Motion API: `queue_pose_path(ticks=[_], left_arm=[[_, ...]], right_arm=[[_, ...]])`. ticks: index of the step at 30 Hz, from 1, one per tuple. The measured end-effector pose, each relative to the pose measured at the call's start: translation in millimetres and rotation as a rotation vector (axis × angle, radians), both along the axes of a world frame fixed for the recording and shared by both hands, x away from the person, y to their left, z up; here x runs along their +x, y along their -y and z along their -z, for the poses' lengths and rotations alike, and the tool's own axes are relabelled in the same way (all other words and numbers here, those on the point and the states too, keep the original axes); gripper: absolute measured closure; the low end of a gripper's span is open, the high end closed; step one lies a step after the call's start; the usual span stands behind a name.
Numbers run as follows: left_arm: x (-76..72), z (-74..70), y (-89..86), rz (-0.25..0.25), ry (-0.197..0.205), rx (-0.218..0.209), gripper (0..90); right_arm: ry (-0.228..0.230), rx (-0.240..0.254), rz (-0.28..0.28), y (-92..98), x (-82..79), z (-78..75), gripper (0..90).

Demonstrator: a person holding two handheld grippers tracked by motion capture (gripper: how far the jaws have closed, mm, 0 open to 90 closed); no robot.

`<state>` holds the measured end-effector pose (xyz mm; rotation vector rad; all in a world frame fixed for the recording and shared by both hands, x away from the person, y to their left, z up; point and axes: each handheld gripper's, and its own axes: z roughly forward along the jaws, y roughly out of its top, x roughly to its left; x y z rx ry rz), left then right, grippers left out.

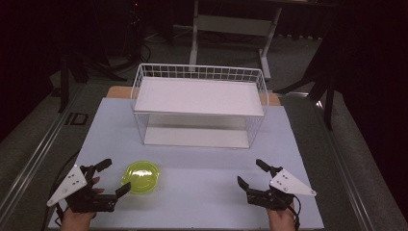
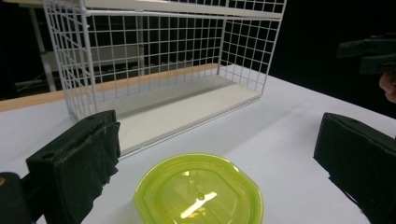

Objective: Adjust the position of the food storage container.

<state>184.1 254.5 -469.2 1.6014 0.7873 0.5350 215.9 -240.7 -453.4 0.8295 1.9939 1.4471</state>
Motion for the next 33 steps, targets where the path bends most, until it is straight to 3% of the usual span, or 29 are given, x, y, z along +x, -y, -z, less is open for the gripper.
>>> queue_pose_path(ticks=[2,7,14,16,20,22,27,33], left_arm=[[-0.5,-2.4,2.4,0.017,-0.011,0.011,1.3],[-4.4,-12.0,7.0,0.031,0.009,0.03,1.2],[-0.1,-25.2,-0.7,0.034,-0.029,-0.025,1.3],[2.4,-27.3,-3.9,0.017,-0.044,-0.009,1.3],[8.1,-26.6,-11.2,-0.022,-0.086,0.067,1.3],[10.9,-25.1,-16.5,-0.011,-0.102,0.072,1.3],[17.8,-17.6,-32.4,-0.05,-0.144,0.068,1.3],[19.8,-2.9,-47.3,-0.091,-0.201,0.126,8.7]], right_arm=[[0.005,0.005,-0.003,-0.3,-0.7,-0.8,17.5],[0.014,0.012,-0.006,-0.3,-3.1,-4.1,16.6],[0.019,0.027,-0.003,-0.4,-4.3,-5.3,15.6],[0.018,0.028,-0.003,-0.6,-4.0,-5.6,15.5],[0.012,0.028,-0.007,-1.9,-2.9,-5.0,15.0],[0.007,0.032,-0.014,-2.9,-2.3,-4.7,14.7],[0.008,0.03,-0.014,-4.1,-1.5,-4.0,14.7],[-0.002,0.037,-0.018,-4.4,-0.6,-3.1,14.6]])
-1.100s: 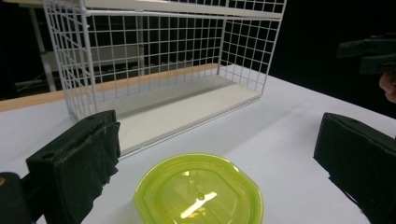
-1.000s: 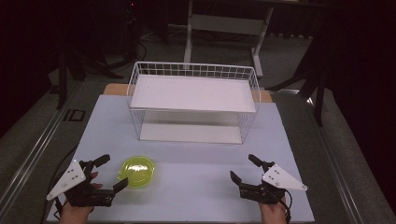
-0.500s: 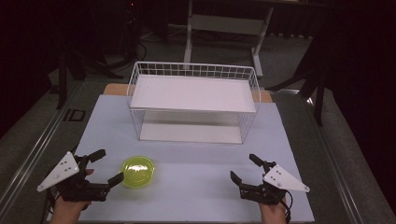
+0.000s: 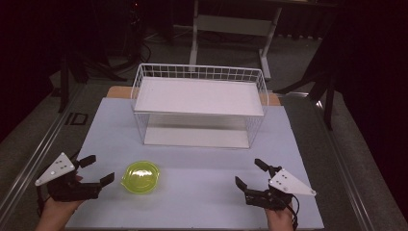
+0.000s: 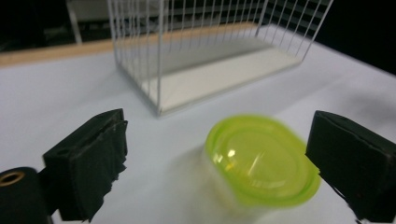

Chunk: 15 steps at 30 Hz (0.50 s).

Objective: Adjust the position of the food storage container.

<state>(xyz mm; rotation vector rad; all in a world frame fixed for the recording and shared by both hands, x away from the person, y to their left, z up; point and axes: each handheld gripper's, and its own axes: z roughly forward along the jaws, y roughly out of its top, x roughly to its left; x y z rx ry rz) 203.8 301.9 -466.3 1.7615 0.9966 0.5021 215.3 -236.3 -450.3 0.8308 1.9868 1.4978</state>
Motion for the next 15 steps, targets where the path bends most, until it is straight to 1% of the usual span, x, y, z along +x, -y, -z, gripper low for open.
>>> queue_pose_path(ticks=[1,2,3,4,6,7,8,9,10,11,12,15], left_arm=[[-1.1,2.7,-1.7,0.0,0.005,0.016,12.9],[-1.2,5.3,-2.5,0.0,-0.006,0.034,16.2],[-0.7,8.2,-3.1,0.006,-0.022,0.049,16.3],[-0.9,11.3,-3.7,0.009,-0.035,0.06,18.8],[0.6,18.7,-4.0,0.02,-0.082,0.076,25.4],[0.8,22.4,-3.6,0.014,-0.094,0.101,27.6],[1.1,26.0,-3.6,0.02,-0.11,0.113,32.6],[1.7,29.5,-3.3,0.019,-0.132,0.119,36.3],[2.2,32.6,-2.9,0.028,-0.147,0.121,37.2],[2.5,35.4,-1.9,0.034,-0.164,0.133,43.2],[2.9,37.9,-0.8,0.035,-0.173,0.149,45.6],[5.4,45.4,2.5,0.056,-0.226,0.166,56.3]], right_arm=[[-0.001,0.002,-0.001,0.0,0.2,0.0,14.6],[-0.002,0.005,-0.004,0.0,0.3,0.0,14.7],[0.001,0.004,-0.003,-0.1,0.2,0.1,14.6],[0.003,0.002,-0.005,-0.3,0.0,0.1,14.7],[0.005,0.002,-0.01,-0.7,0.1,0.2,14.7],[0.006,0.001,-0.011,-0.8,0.1,0.3,14.7],[0.005,0.001,-0.013,-1.0,0.3,0.4,14.7],[0.005,0.001,-0.013,-1.1,0.4,0.5,14.7],[0.006,0.001,-0.013,-1.2,0.4,0.6,14.7],[0.007,0.001,-0.014,-1.3,0.5,0.7,14.7],[0.008,0.0,-0.016,-1.4,0.5,0.7,14.7],[0.008,0.001,-0.018,-1.8,0.6,0.8,14.7]])
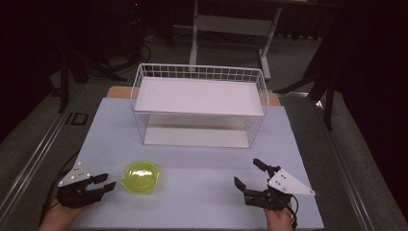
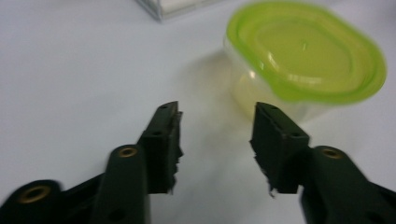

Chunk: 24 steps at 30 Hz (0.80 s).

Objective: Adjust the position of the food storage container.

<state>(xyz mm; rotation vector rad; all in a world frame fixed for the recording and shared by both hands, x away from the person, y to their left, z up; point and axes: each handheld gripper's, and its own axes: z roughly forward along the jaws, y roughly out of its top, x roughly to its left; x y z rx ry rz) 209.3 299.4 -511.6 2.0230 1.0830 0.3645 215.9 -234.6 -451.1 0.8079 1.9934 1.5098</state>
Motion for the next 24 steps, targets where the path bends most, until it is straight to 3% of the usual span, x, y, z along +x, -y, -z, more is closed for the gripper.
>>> queue_pose_path(ticks=[5,9,15,24], left_arm=[[4.4,8.2,5.5,0.026,-0.06,0.017,78.6],[7.4,13.6,9.9,0.028,-0.095,0.043,88.9],[9.6,13.8,21.0,0.088,-0.114,0.039,90.0],[20.3,14.4,35.5,0.109,-0.139,0.008,90.0]], right_arm=[[-0.007,0.0,-0.002,-0.8,0.3,0.7,14.7],[-0.007,0.0,-0.006,-0.9,0.1,0.8,14.7],[-0.013,0.005,-0.013,-1.0,1.5,1.6,14.7],[-0.018,0.006,-0.022,-1.3,2.1,2.0,14.7]])
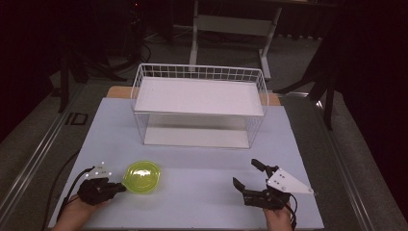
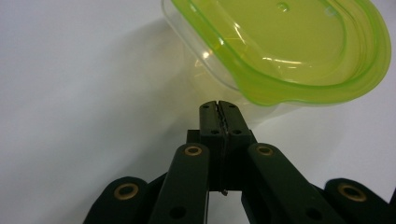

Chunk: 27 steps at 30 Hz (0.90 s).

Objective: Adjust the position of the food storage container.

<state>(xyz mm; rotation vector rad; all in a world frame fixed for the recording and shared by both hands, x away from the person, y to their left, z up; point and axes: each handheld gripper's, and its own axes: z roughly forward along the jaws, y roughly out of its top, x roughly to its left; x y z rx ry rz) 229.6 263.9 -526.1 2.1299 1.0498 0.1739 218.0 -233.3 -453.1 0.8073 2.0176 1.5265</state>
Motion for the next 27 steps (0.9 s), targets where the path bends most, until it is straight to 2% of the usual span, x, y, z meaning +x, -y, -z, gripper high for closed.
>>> queue_pose_path(ticks=[5,12,20,22,27], left_arm=[[1.6,1.9,6.4,0.012,-0.011,0.006,90.0],[16.5,0.2,33.7,0.053,-0.018,-0.007,90.0],[31.9,2.7,60.0,0.073,-0.031,0.005,90.0],[40.8,4.3,71.3,0.083,-0.027,0.003,90.0],[52.6,6.9,84.2,0.085,-0.025,-0.018,90.0]], right_arm=[[0.001,0.001,0.001,1.0,0.0,0.1,14.7],[-0.003,-0.005,-0.004,-1.4,1.1,0.1,14.7],[-0.01,-0.005,-0.007,-2.9,1.6,0.2,14.7],[-0.007,-0.007,-0.009,-3.3,2.4,0.1,14.7],[-0.011,-0.012,-0.012,-3.8,3.5,1.2,14.7]])
